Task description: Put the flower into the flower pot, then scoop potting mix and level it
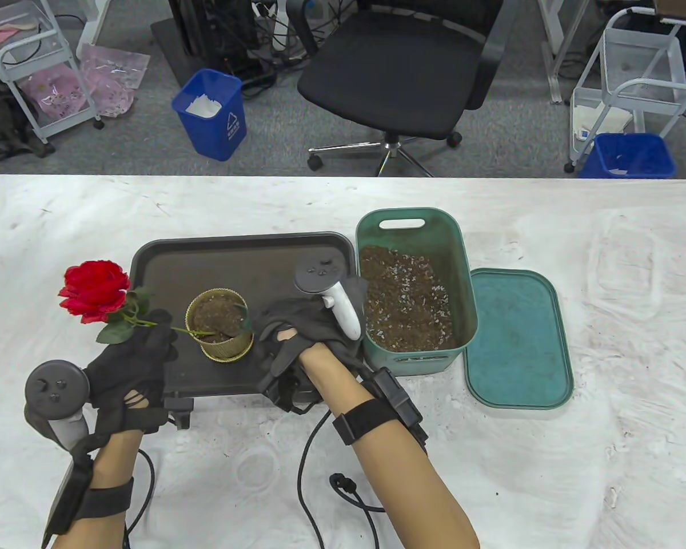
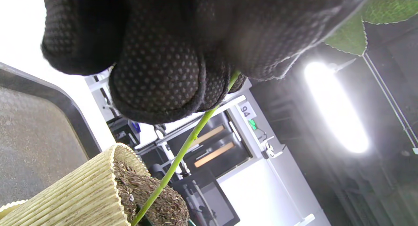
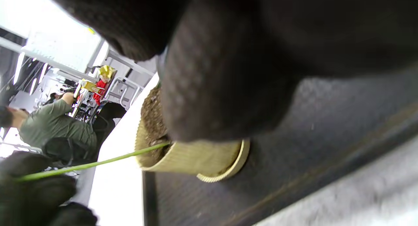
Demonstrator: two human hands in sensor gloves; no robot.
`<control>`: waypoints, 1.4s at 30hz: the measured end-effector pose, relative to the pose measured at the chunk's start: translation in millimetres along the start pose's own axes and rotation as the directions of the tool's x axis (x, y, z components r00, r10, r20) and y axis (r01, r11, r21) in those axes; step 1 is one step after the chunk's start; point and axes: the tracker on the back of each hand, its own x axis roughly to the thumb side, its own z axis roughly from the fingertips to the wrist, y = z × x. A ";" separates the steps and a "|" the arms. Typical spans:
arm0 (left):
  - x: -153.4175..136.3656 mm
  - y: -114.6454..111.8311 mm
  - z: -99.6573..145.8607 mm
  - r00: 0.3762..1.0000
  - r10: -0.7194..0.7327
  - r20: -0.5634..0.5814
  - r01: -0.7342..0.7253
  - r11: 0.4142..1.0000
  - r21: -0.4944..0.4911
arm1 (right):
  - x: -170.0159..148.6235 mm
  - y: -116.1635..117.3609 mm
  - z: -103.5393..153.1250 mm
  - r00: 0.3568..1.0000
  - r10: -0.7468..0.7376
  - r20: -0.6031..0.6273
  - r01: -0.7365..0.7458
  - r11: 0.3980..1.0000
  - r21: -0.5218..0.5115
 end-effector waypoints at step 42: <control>1.0 -1.0 0.8 1.000 -0.010 0.019 0.010 1.000 -0.005 | 13.8 -89.6 105.8 0.828 0.548 0.118 -0.366 0.687 -0.628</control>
